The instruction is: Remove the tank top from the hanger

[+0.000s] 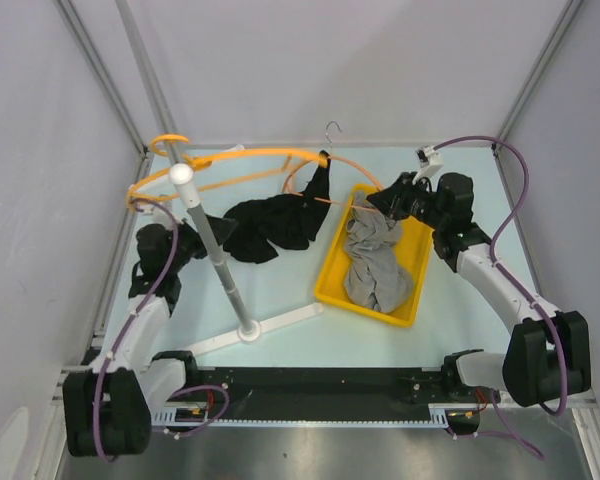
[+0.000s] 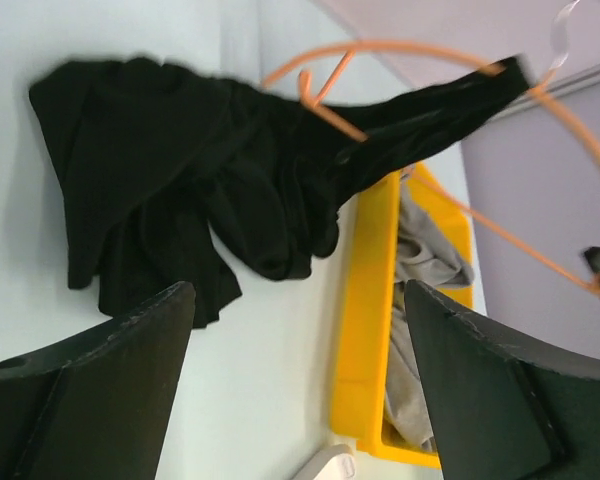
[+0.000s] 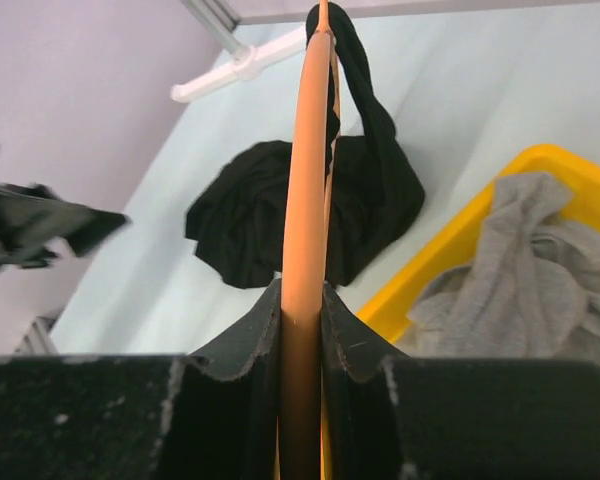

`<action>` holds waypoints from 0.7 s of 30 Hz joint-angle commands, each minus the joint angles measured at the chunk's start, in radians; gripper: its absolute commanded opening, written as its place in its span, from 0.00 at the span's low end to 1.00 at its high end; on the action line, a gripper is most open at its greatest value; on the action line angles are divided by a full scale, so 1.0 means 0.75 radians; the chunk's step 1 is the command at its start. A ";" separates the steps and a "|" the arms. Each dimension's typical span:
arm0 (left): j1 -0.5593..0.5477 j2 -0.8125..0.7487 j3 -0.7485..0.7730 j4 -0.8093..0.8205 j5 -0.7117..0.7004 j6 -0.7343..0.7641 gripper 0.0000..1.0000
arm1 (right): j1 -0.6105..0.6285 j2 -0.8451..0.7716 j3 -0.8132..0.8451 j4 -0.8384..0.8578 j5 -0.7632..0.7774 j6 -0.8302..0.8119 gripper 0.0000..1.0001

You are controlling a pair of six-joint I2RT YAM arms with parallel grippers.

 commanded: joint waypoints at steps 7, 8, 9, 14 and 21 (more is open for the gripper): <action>-0.247 0.438 0.272 -0.268 -0.691 -0.210 0.96 | 0.065 -0.069 0.103 0.105 -0.016 0.095 0.00; -0.249 0.456 0.276 -0.285 -0.736 -0.230 0.96 | 0.065 -0.079 0.101 0.097 -0.018 0.089 0.00; -0.247 0.473 0.272 -0.285 -0.757 -0.279 0.97 | 0.065 -0.081 0.099 0.093 -0.018 0.083 0.00; -0.251 0.489 0.168 -0.179 -0.765 -0.334 0.98 | 0.057 -0.087 0.093 0.077 -0.040 0.070 0.00; -0.261 0.565 0.125 -0.115 -0.743 -0.377 0.98 | 0.051 -0.085 0.093 0.103 -0.054 0.089 0.00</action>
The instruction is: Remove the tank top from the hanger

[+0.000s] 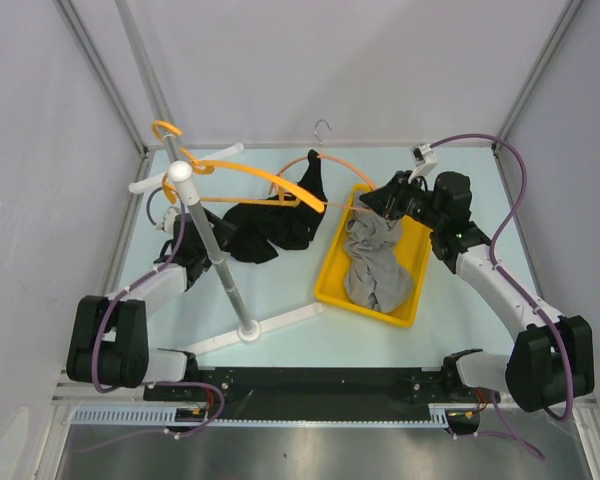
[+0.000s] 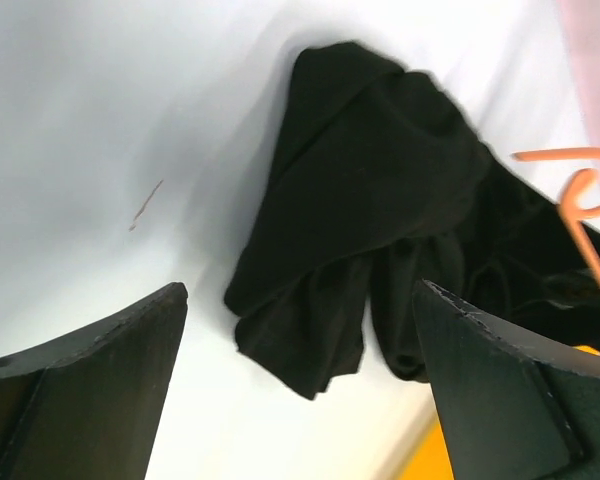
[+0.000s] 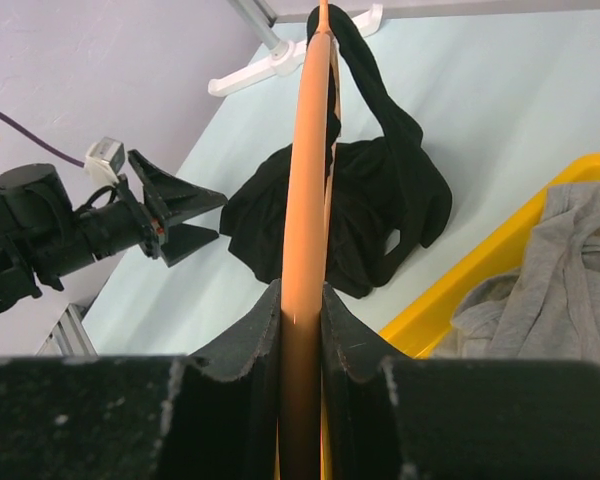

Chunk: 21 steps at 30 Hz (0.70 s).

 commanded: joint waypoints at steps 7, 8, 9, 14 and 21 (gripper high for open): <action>-0.027 0.127 -0.049 0.169 0.022 -0.099 0.67 | -0.007 -0.067 0.076 0.111 -0.061 0.042 0.00; -0.027 0.143 -0.053 0.183 0.026 -0.103 0.61 | -0.007 -0.075 0.082 0.104 -0.065 0.042 0.00; -0.027 0.147 -0.061 0.198 0.032 -0.109 0.56 | -0.007 -0.079 0.082 0.098 -0.075 0.044 0.00; -0.025 0.125 -0.060 0.194 0.000 -0.089 0.03 | -0.011 -0.132 0.074 0.051 -0.095 0.015 0.00; 0.000 -0.272 0.008 -0.215 -0.341 -0.093 0.00 | -0.046 -0.176 0.046 -0.069 -0.022 -0.234 0.00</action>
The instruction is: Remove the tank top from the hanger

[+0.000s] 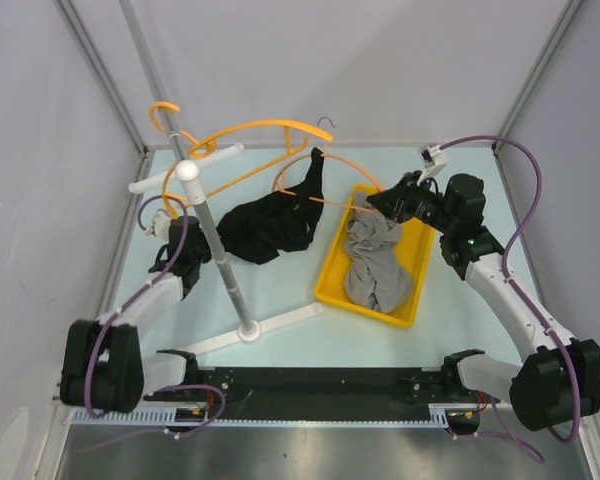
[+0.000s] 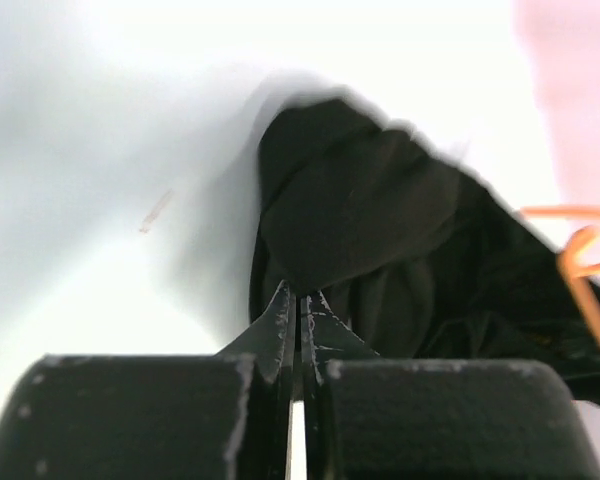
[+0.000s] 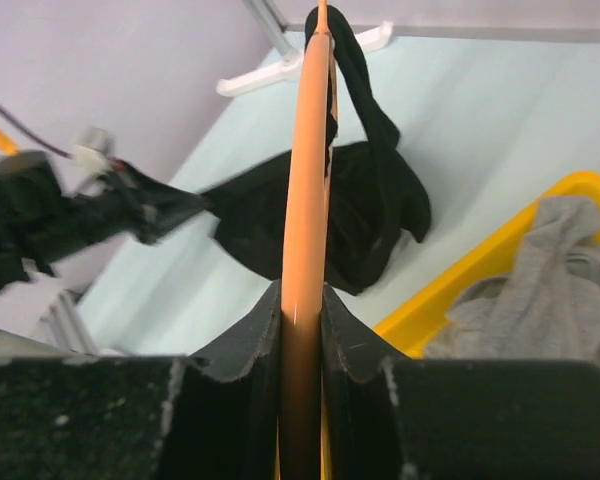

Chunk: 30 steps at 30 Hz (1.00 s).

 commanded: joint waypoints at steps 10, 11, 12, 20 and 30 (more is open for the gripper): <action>0.028 -0.699 0.041 -0.548 -0.651 0.043 0.00 | 0.045 0.028 0.172 -0.047 -0.565 -0.409 0.00; 0.028 -0.718 0.036 -0.548 -0.635 0.049 0.00 | 0.070 0.026 0.150 0.029 -0.552 -0.312 0.00; 0.028 -0.726 0.026 -0.550 -0.619 0.055 0.04 | 0.084 0.020 0.153 0.034 -0.438 -0.260 0.00; 0.030 -0.910 -0.082 -0.621 -0.292 0.021 0.72 | 0.172 -0.021 0.117 -0.162 -0.099 -0.233 0.00; 0.030 -1.192 -0.127 -0.806 -0.218 0.044 0.79 | 0.164 0.089 0.151 -0.048 -0.079 -0.127 0.00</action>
